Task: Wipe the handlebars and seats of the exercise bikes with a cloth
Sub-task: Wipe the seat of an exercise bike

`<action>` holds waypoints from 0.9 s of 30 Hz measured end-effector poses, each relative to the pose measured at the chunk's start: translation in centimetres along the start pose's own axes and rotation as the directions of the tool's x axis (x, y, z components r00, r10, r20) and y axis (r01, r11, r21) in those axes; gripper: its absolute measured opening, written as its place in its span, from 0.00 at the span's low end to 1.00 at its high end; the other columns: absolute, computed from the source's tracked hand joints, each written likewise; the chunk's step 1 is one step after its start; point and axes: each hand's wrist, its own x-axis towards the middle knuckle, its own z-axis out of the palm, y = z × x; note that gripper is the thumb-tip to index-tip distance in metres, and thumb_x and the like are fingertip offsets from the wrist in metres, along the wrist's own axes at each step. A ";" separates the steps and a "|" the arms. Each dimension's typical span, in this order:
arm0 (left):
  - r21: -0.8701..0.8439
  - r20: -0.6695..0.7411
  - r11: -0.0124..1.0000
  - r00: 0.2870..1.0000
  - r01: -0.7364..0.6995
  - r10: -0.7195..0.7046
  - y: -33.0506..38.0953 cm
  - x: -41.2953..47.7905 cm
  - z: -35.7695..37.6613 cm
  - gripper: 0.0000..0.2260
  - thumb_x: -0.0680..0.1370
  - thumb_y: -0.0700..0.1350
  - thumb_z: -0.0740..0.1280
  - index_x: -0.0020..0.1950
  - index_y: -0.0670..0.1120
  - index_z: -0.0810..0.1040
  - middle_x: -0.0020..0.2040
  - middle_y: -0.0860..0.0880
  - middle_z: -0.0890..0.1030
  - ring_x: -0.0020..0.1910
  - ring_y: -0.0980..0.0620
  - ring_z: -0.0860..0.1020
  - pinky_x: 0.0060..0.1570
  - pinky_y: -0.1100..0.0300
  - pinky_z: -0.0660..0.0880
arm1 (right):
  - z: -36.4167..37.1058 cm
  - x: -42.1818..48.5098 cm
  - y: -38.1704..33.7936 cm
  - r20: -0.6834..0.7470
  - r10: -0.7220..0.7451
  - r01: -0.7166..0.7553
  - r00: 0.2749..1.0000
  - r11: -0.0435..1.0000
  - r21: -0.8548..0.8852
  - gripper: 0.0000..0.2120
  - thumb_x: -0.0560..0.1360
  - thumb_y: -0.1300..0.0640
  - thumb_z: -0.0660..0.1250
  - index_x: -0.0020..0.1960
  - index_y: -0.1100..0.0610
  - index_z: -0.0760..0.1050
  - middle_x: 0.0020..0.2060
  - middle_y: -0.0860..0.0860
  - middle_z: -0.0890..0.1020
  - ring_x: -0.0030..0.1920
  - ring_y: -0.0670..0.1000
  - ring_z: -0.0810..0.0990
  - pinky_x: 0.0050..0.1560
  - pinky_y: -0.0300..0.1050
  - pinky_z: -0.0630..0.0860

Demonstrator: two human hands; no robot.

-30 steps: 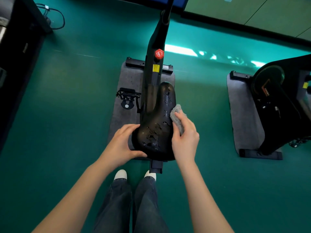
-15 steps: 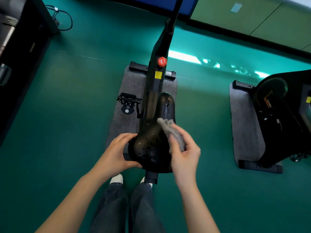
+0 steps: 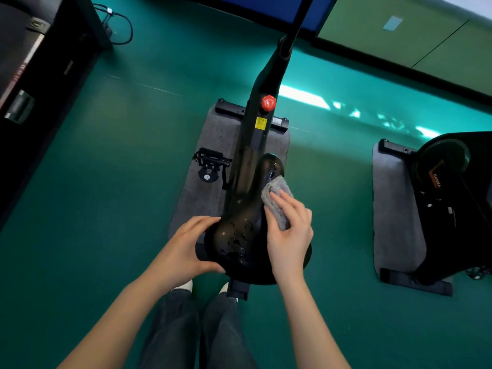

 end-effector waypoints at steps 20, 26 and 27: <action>-0.048 -0.014 0.999 1.000 0.020 -0.021 0.4 -0.2 0.0 0.43 0.57 0.55 0.80 0.69 0.57 0.67 0.62 0.66 0.67 0.64 0.61 0.67 0.67 0.57 0.65 | 1.3 10.7 -1.1 0.400 -0.178 0.190 0.899 0.982 0.008 0.11 0.74 0.63 0.68 0.51 0.49 0.81 0.47 0.38 0.80 0.53 0.41 0.77 0.55 0.22 0.65; -0.049 -0.024 0.999 0.999 0.021 -0.022 0.6 -0.2 0.1 0.43 0.57 0.54 0.81 0.69 0.55 0.68 0.63 0.61 0.68 0.64 0.60 0.67 0.67 0.58 0.64 | 0.5 8.4 -0.8 0.483 -0.414 0.456 0.772 0.890 0.035 0.11 0.72 0.68 0.70 0.52 0.59 0.82 0.51 0.46 0.81 0.58 0.51 0.78 0.63 0.38 0.69; -0.054 -0.028 0.998 0.999 0.019 -0.020 0.6 -0.1 0.1 0.43 0.57 0.54 0.81 0.69 0.55 0.68 0.63 0.60 0.68 0.64 0.59 0.68 0.68 0.58 0.64 | 0.4 8.0 -0.6 0.519 -0.444 0.506 0.730 0.862 0.025 0.10 0.71 0.69 0.69 0.51 0.60 0.82 0.52 0.50 0.82 0.58 0.53 0.78 0.64 0.39 0.68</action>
